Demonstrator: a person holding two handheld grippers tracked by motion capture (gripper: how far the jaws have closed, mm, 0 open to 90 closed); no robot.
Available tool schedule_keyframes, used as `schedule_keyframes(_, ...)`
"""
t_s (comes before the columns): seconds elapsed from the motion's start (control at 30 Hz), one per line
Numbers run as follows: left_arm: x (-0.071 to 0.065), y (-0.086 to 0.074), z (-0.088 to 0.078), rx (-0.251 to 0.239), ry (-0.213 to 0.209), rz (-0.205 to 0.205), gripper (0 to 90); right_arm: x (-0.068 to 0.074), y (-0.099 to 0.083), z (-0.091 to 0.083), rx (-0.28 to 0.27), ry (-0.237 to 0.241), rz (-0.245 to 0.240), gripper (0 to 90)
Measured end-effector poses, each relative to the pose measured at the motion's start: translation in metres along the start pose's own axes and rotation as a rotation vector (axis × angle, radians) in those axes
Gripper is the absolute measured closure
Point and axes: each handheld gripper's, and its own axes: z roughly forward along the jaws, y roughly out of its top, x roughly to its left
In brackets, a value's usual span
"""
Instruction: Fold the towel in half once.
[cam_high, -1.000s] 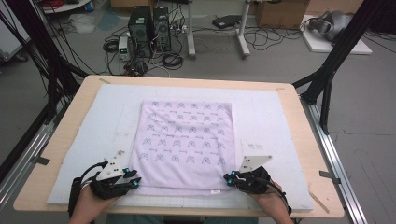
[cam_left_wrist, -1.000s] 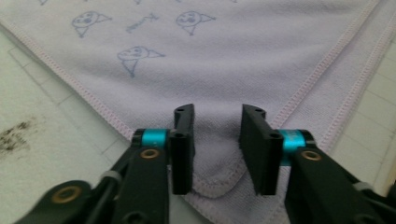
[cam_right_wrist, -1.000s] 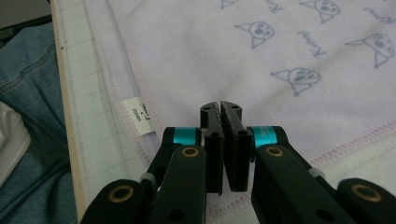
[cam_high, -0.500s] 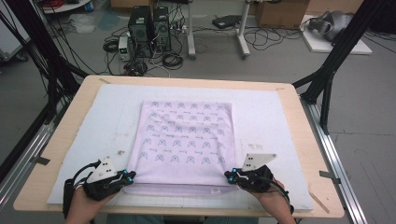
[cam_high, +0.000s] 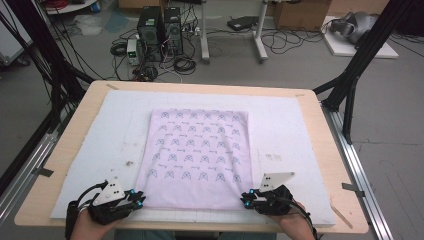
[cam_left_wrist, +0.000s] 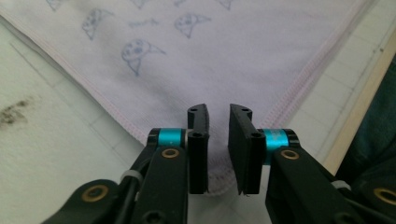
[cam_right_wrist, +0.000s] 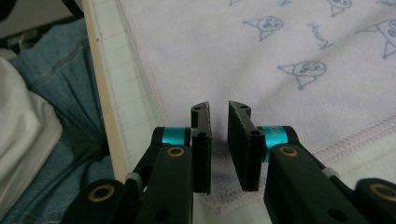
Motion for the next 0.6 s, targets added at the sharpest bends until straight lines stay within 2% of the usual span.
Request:
schedule_keyframes(0.2,0.012,0.015,-0.003,-0.043,0.007,-0.033,67.2,-0.009,0.012,-0.011,-0.060,0.016,0.032,65.0)
schedule_keyframes(0.37,0.019,0.025,-0.003,-0.069,0.008,-0.058,61.9,-0.017,0.024,-0.021,-0.095,-0.017,0.039,57.2)
schedule_keyframes(0.47,0.023,0.033,-0.002,-0.058,0.008,-0.055,58.2,-0.024,0.031,-0.024,-0.122,-0.033,0.050,52.7)
schedule_keyframes(0.6,0.027,0.042,0.000,-0.081,0.012,-0.062,55.0,-0.029,0.040,-0.023,-0.124,-0.042,0.055,46.8)
